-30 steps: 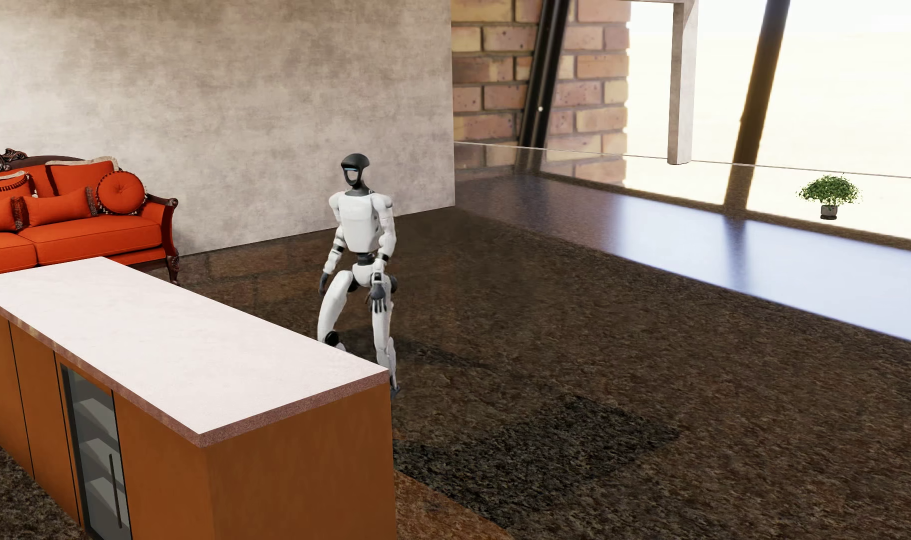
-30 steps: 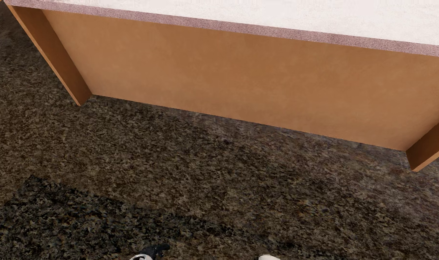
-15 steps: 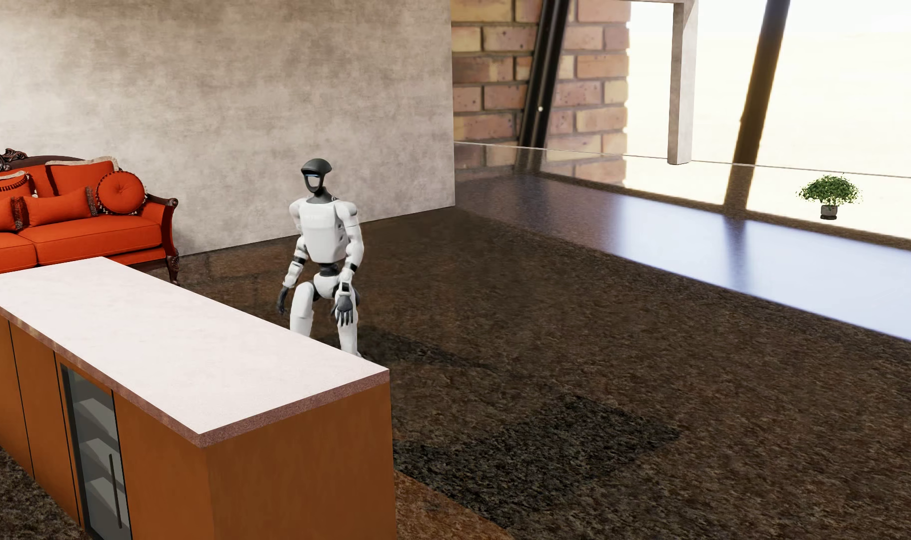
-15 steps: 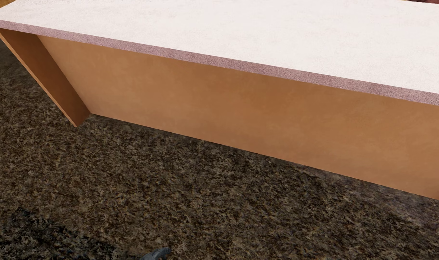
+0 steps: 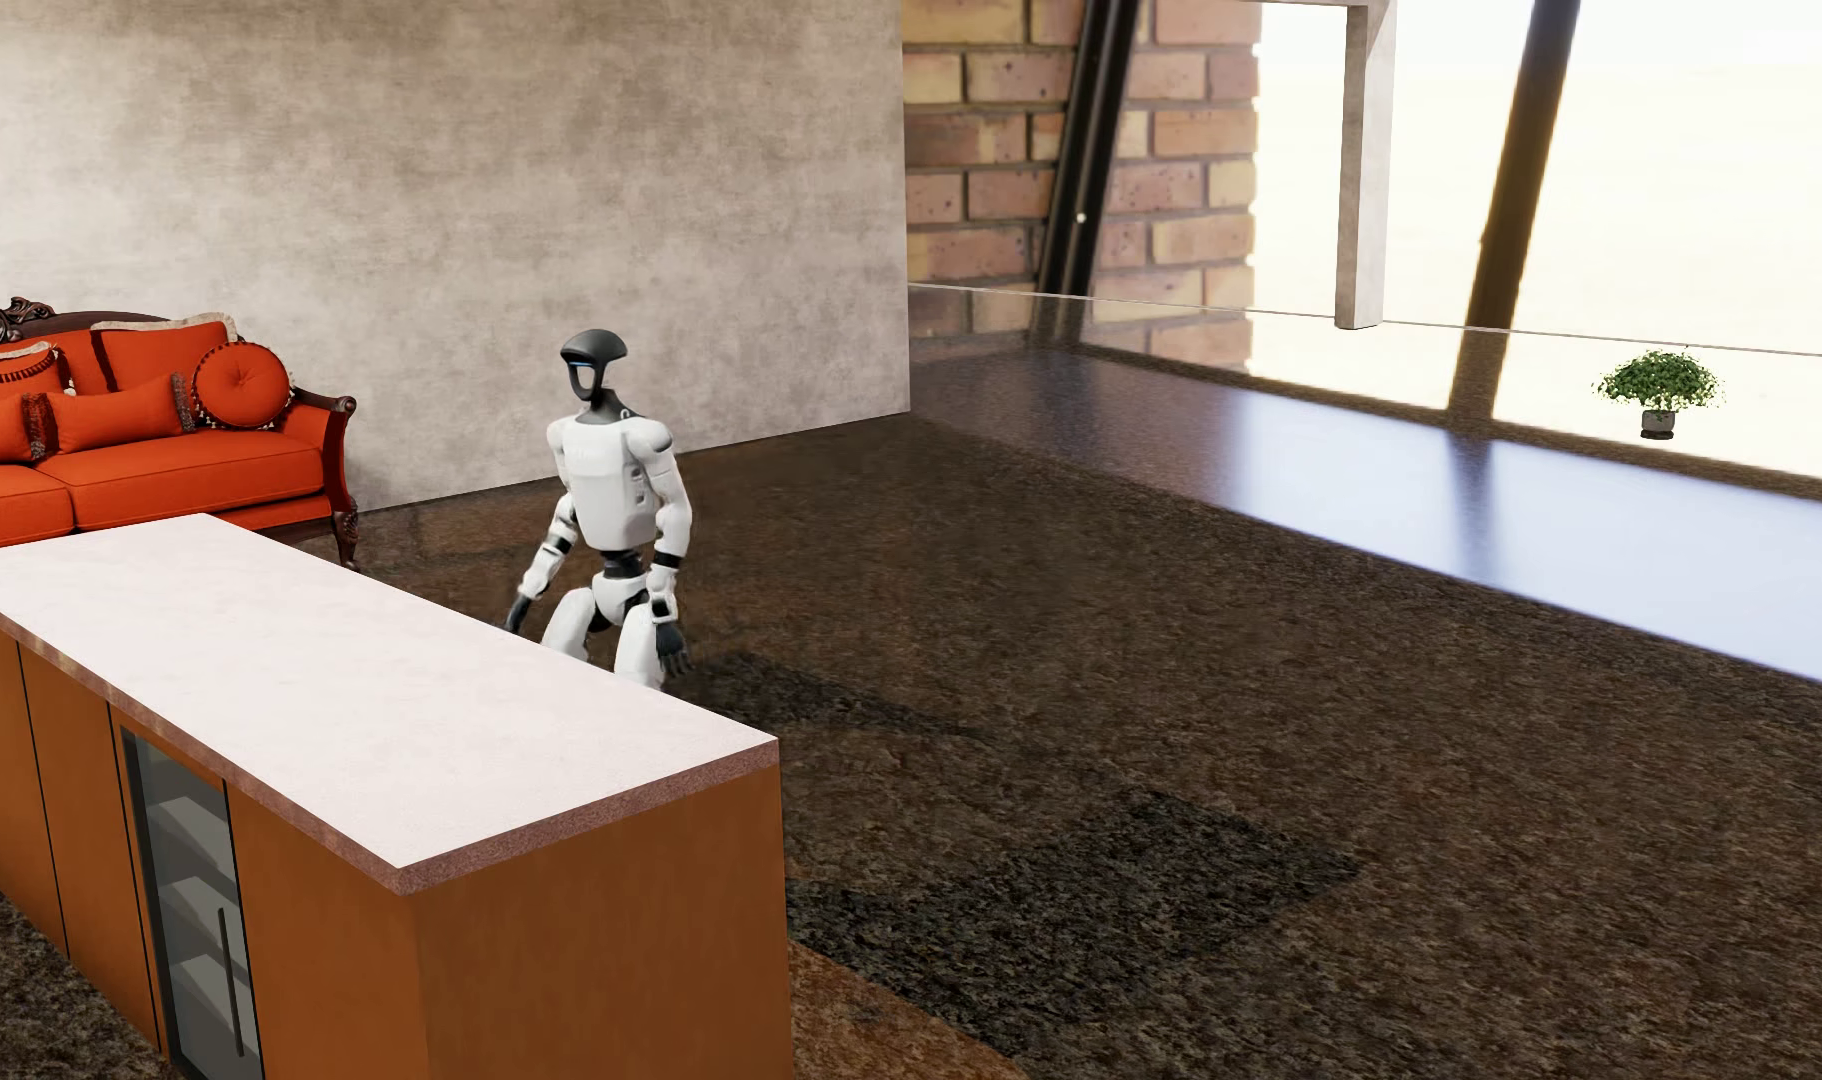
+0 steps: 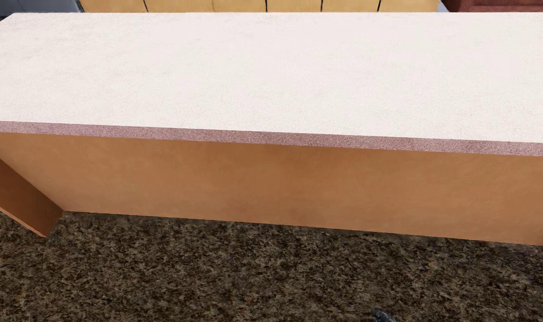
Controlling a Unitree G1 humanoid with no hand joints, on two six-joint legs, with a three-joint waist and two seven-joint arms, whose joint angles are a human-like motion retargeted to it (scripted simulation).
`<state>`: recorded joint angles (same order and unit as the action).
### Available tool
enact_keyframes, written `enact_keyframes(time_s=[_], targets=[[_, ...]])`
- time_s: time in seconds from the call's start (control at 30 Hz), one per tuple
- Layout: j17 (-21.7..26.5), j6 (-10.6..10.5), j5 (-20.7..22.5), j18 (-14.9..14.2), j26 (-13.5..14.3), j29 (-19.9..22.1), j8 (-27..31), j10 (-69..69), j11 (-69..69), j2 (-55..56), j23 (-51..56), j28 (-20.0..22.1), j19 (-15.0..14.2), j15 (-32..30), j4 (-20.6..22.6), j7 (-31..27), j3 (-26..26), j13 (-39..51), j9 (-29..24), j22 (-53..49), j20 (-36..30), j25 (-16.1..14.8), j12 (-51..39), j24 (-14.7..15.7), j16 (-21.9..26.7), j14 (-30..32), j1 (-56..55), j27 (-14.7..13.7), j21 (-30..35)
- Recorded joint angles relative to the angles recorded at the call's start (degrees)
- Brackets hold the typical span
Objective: Approach the counter
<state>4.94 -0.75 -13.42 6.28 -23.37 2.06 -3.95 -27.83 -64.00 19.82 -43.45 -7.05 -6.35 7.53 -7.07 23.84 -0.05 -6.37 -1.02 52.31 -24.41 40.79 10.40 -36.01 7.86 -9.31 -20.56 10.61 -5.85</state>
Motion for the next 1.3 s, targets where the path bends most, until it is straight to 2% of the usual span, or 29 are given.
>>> enact_keyframes(time_s=[0.03, 0.07, 0.1, 0.13, 0.17, 0.23, 0.27, 0.3, 0.33, 0.43, 0.53, 0.6, 0.63, 0.7, 0.73, 0.77, 0.87, 0.93, 1.03, 1.1, 1.2, 1.3], targets=[[0.52, 0.98, -1.28, 0.01, 1.1, 0.0, 1.78, -0.63, -5.45, 2.83, -2.53, 4.46, 0.79, 0.33, 1.34, -0.08, -0.21, -1.25, -0.22, -2.18, 2.1, 0.93, -1.96, 0.47, 0.22, -1.17, 1.1, 1.79, -0.69], [0.16, 1.95, -2.23, -0.12, 1.87, 1.59, 2.61, -1.33, -8.21, 4.88, -4.64, 9.32, 0.76, 2.62, 2.43, -0.65, -0.41, -2.94, -0.4, -3.09, 4.43, 0.23, -5.2, 1.57, -0.03, -2.17, 1.78, 3.7, -2.94], [-0.81, 2.77, -2.56, -0.33, 2.69, 3.2, 2.75, -1.7, -8.16, 6.16, -6.45, 12.88, 0.07, 4.61, 3.24, -1.7, -0.61, -4.71, -0.46, -3.53, 5.68, -1.71, -8.6, 2.17, 0.02, -2.91, 2.4, 5.63, -5.8], [-1.48, 3.42, -2.51, -0.65, 3.04, 3.49, 2.35, -1.89, -5.54, 6.82, -8.25, 14.03, -0.38, 7.78, 3.9, -3.0, -0.82, -6.39, -0.42, -3.66, 5.86, -2.93, -12.32, 2.35, 0.38, -3.49, 2.77, 6.93, -7.74], [-1.66, 3.97, -2.29, -1.07, 3.34, 1.55, 1.74, -1.88, -0.51, 6.97, -9.4, 13.66, -0.5, 10.09, 4.54, -4.34, -1.06, -8.03, -0.27, -4.15, 5.38, -2.93, -16.01, 2.19, 0.9, -4.04, 3.03, 7.14, -8.01], [-1.12, 4.92, -0.44, -1.72, 5.34, -5.1, 1.92, -0.97, 17.41, 5.2, -9.17, 12.51, -3.0, 9.44, 5.85, -6.92, -1.65, -11.24, 0.28, -6.52, 3.53, -1.19, -21.99, 0.97, 2.18, -4.73, 3.67, 5.41, -6.34], [-1.16, 5.35, -0.36, -1.81, 6.52, -6.64, -0.37, 0.41, 25.8, 2.91, -8.19, 12.67, -0.31, 9.05, 6.28, -8.01, -1.78, -12.42, 0.69, -8.05, 2.87, -0.59, -23.95, 0.55, 2.73, -4.56, 4.1, 4.85, -6.04], [-1.04, 5.79, -1.24, -2.0, 7.75, -6.78, -3.08, 0.61, 28.0, 1.36, -6.99, 13.54, 2.66, 11.03, 6.84, -8.75, -1.89, -13.27, 1.02, -9.68, 2.67, -0.02, -25.2, 0.54, 2.99, -4.78, 4.1, 4.49, -5.98], [-1.17, 6.22, -1.73, -2.23, 8.4, -6.29, -5.35, 0.79, 29.98, -0.11, -6.2, 14.34, 3.66, 12.3, 7.12, -9.32, -1.97, -13.38, 1.35, -11.12, 2.63, 0.41, -25.66, 0.37, 3.37, -4.99, 4.12, 4.41, -6.15], [-0.9, 6.33, -0.25, -2.99, 8.54, -5.55, -6.74, 1.79, 35.52, -2.66, -4.31, 16.79, 1.9, 10.69, 5.87, -9.59, -2.03, -9.9, 2.18, -14.03, 6.3, 1.82, -22.27, 2.29, 2.8, -5.24, 4.52, 4.69, -5.38], [-0.21, 5.4, 2.05, -3.7, 7.12, -3.28, -6.29, 3.47, 39.16, -4.22, 1.0, 16.31, -0.14, 9.51, 3.61, -7.77, -1.33, -5.63, 2.92, -10.81, 8.53, 2.04, -16.21, 4.96, 0.85, -5.58, 6.21, 2.39, -4.36], [-1.5, 4.73, 4.03, -4.21, 3.86, 0.61, -4.73, 4.43, 41.71, -5.47, 4.1, 12.58, 0.53, 8.68, 2.11, -6.02, -1.0, -2.81, 3.43, -4.99, 7.37, 0.26, -11.81, 5.41, 0.05, -5.83, 7.67, 0.24, -4.2], [-1.82, 4.39, 4.83, -4.44, 2.17, 1.16, -4.03, 4.84, 42.83, -6.13, 5.51, 10.58, 0.85, 8.25, 1.5, -5.19, -0.94, -2.03, 3.6, -1.22, 6.68, -0.54, -9.88, 5.52, -0.53, -5.93, 8.4, -0.72, -3.7], [-2.09, 3.72, 5.89, -4.83, -1.67, 0.93, -3.01, 5.27, 43.93, -6.99, 7.26, 6.1, 1.03, 8.01, 0.59, -3.91, -0.9, -0.61, 3.78, 5.06, 4.47, -1.05, -5.9, 5.26, -2.17, -6.22, 9.56, -2.48, -2.32], [-2.22, 3.39, 6.26, -5.0, -3.25, 0.5, -2.61, 5.29, 44.08, -7.16, 7.95, 3.98, 1.07, 8.06, 0.22, -3.44, -0.84, -0.43, 3.81, 7.02, 4.89, -1.07, -3.86, 6.33, -3.04, -6.44, 9.92, -3.23, -1.29], [-2.35, 3.08, 6.57, -5.15, -3.43, 0.27, -2.23, 5.26, 44.06, -7.22, 8.29, 3.48, 1.11, 8.17, -0.08, -3.0, -0.71, -0.27, 3.79, 7.06, 5.29, -1.16, -1.61, 6.95, -3.56, -6.65, 10.24, -3.48, -0.51], [-2.66, 2.23, 6.98, -5.52, 0.01, -0.08, -2.16, 4.97, 43.67, -7.64, 6.6, 2.8, 1.21, 8.79, -0.6, -2.83, 0.0, -1.38, 3.52, 3.79, 3.31, -1.67, 4.45, 4.91, -2.84, -7.18, 10.81, -2.21, 0.43], [-3.09, 1.81, 6.8, -5.67, 0.33, -0.41, -3.02, 4.65, 43.31, -8.08, 2.78, 4.39, 1.29, 9.33, -0.56, -3.69, 0.47, -2.47, 3.27, 1.67, 5.46, -1.67, 5.86, 5.99, -2.66, -7.35, 10.75, 0.23, -0.81], [-4.02, 1.47, 5.84, -5.79, -0.77, -1.02, -5.44, 4.32, 42.52, -8.78, -4.62, 5.18, 1.5, 10.31, 0.23, -6.19, 0.64, -3.52, 2.93, 0.63, 5.19, -2.31, 2.27, 4.38, -1.68, -7.29, 10.17, 5.82, -5.78], [-4.36, 1.41, 4.91, -5.81, 0.0, -1.71, -7.22, 4.19, 41.8, -9.06, -8.22, 5.45, 1.54, 11.01, 1.07, -8.06, 0.43, -4.41, 2.75, -0.07, 5.09, -2.11, -1.81, 3.4, -0.46, -7.18, 9.66, 8.07, -7.82], [-4.59, 1.47, 3.83, -5.81, 2.13, -2.96, -9.08, 4.07, 41.09, -9.01, -8.0, 8.2, 1.55, 11.56, 2.09, -10.01, -0.16, -6.11, 2.51, -2.73, 4.68, -1.33, -7.74, 2.15, 0.62, -6.94, 8.83, 6.42, -8.98], [-4.77, 1.49, 3.5, -5.77, 4.05, -2.22, -9.35, 4.03, 40.82, -8.4, -5.11, 11.18, 1.62, 11.5, 2.4, -10.35, -0.86, -6.14, 2.31, -6.52, 4.84, -0.92, -11.22, 2.11, 1.02, -6.75, 8.25, 4.46, -9.85]])
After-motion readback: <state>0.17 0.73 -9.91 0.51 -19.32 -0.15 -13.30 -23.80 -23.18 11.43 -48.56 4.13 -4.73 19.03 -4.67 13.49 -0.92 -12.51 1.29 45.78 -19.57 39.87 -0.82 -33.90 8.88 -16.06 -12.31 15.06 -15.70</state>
